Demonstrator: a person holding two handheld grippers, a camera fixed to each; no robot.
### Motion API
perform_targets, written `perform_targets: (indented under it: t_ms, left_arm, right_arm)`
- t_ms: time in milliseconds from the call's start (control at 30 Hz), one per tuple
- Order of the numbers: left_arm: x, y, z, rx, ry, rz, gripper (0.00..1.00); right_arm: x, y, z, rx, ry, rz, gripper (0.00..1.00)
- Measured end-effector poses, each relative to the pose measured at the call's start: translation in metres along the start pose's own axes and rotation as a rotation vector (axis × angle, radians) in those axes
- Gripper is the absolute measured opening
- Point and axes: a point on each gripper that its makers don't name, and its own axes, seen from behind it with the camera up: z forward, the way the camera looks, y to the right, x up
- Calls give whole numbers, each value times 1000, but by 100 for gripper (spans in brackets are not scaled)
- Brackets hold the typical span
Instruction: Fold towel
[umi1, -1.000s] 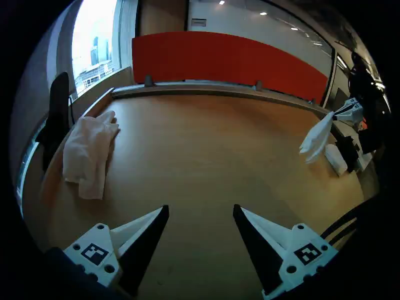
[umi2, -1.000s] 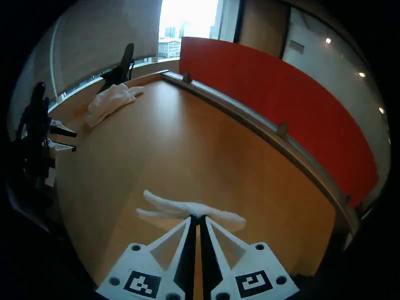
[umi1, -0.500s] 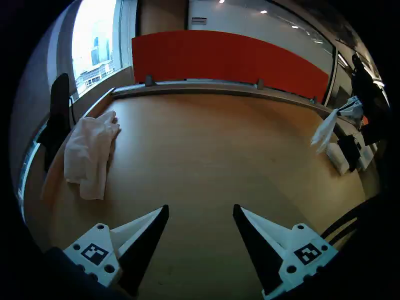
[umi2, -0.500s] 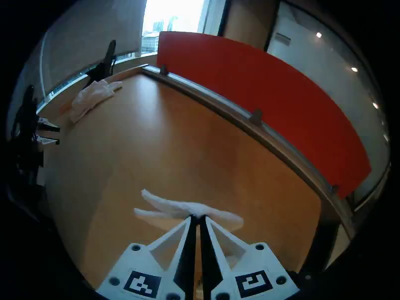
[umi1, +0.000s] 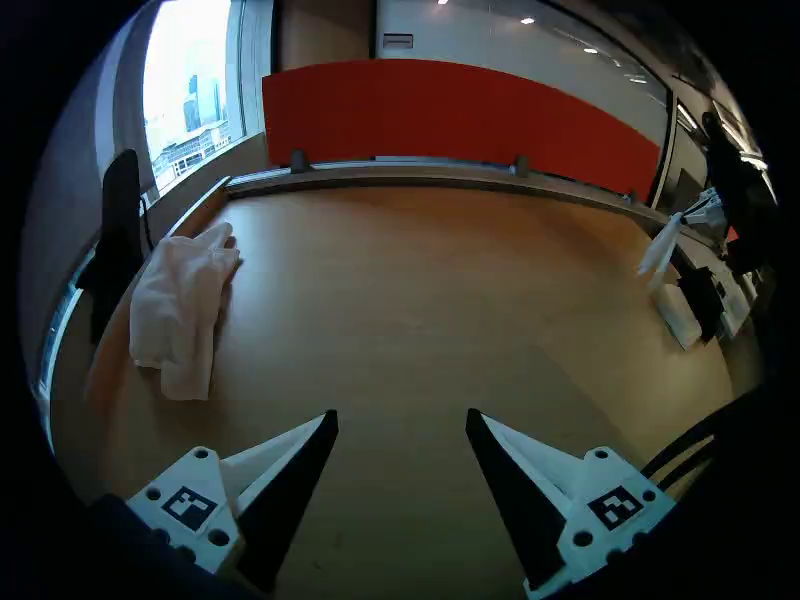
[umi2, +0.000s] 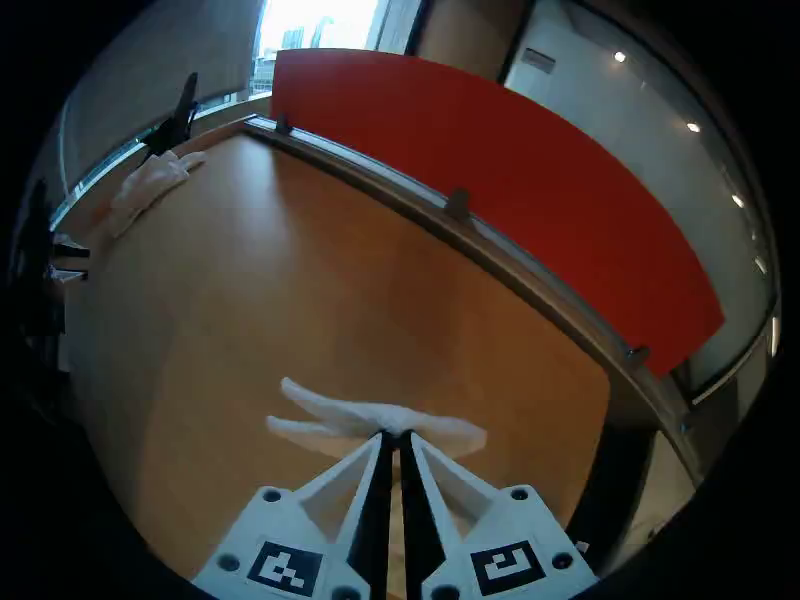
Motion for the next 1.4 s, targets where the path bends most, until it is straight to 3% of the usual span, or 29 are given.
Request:
perform_targets:
  t_ms: [400,900,1400]
  left_arm:
    - [6,5,2,3,2,7,95]
    - [12,10,4,-3,6,17,95]
    - [8,14,0,-10,4,29,95]
  right_arm:
    - [-21,40,-8,-45,-41,21,5]
    - [-46,43,-19,-51,-64,45,5]
    - [-143,46,-41,-98,-172,68,5]
